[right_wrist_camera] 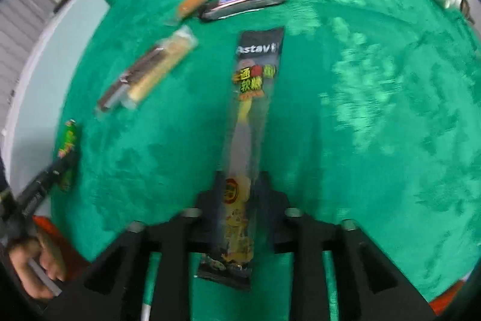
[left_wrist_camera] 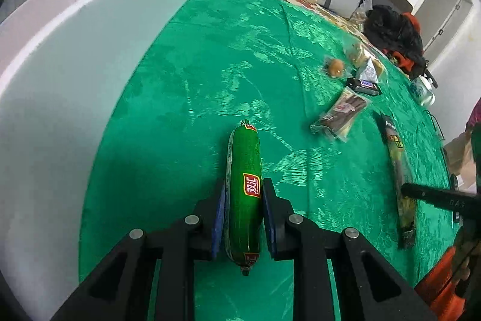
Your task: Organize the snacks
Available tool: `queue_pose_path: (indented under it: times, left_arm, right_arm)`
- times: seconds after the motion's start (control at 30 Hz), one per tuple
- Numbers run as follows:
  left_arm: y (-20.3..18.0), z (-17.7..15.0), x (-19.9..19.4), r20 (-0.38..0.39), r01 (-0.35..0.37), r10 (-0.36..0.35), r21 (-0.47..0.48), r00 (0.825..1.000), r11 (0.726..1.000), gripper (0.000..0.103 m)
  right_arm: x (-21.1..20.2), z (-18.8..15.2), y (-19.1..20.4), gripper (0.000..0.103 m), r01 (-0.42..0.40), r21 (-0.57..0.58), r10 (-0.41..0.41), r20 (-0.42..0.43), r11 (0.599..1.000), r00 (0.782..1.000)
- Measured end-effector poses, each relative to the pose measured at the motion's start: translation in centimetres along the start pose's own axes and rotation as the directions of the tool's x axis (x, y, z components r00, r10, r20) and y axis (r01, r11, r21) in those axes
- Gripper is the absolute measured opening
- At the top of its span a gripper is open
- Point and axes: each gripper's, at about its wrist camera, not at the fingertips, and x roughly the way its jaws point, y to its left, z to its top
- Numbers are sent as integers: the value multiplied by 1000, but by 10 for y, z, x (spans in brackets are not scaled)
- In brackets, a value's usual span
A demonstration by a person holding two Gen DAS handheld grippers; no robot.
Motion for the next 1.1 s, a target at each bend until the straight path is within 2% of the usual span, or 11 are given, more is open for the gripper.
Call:
queue_pose_path:
  times: [0.03, 0.2, 0.23, 0.27, 0.33, 0.53, 0.73, 0.87, 0.97, 1.07, 1.1]
  left_arm:
    - [-3, -1, 1, -2, -2, 2, 9, 1000, 1000, 22]
    - [-6, -3, -2, 1, 6, -6, 31, 1000, 1000, 22]
    - [-6, -4, -2, 0, 0, 0, 37, 1000, 999, 22]
    - [-5, -5, -3, -3, 4, -4, 35, 1000, 999, 22]
    - [-4, -7, -7, -3, 29, -29, 20, 1000, 999, 22]
    - [-10, -1, -43, 65, 207, -203, -77, 977, 975, 22]
    - [22, 19, -106, 197, 324, -286, -199, 938, 925, 22]
    - [84, 44, -158, 286, 228, -150, -264, 946, 937, 22]
    - [137, 57, -184, 292, 57, 41, -322, 956, 945, 22]
    - [187, 61, -183, 228, -175, 270, -363, 936, 915, 25]
    - [200, 61, -175, 189, -245, 327, -360, 926, 900, 41]
  right_arm:
    - [-2, 3, 1, 60, 11, -5, -11, 6, 1000, 1000]
    - [20, 19, 33, 59, 108, -73, -109, -17, 991, 994]
    - [21, 19, 43, 48, 152, -119, -153, -2, 981, 988]
    - [20, 17, 46, 17, 159, -134, -158, 19, 978, 987]
    - [17, 12, 40, 15, 148, -107, -146, 24, 983, 989]
    - [-21, 2, -1, 14, -66, 27, 64, 70, 997, 996]
    - [-91, 35, 38, 14, -276, -20, 275, 182, 961, 944]
    - [-132, 54, 118, 14, -399, -170, 428, 200, 901, 881]
    - [-142, 65, 203, 14, -486, -287, 539, 145, 826, 830]
    - [-129, 68, 288, 17, -527, -369, 596, 98, 766, 797]
    - [-119, 69, 311, 21, -549, -371, 616, 82, 749, 784]
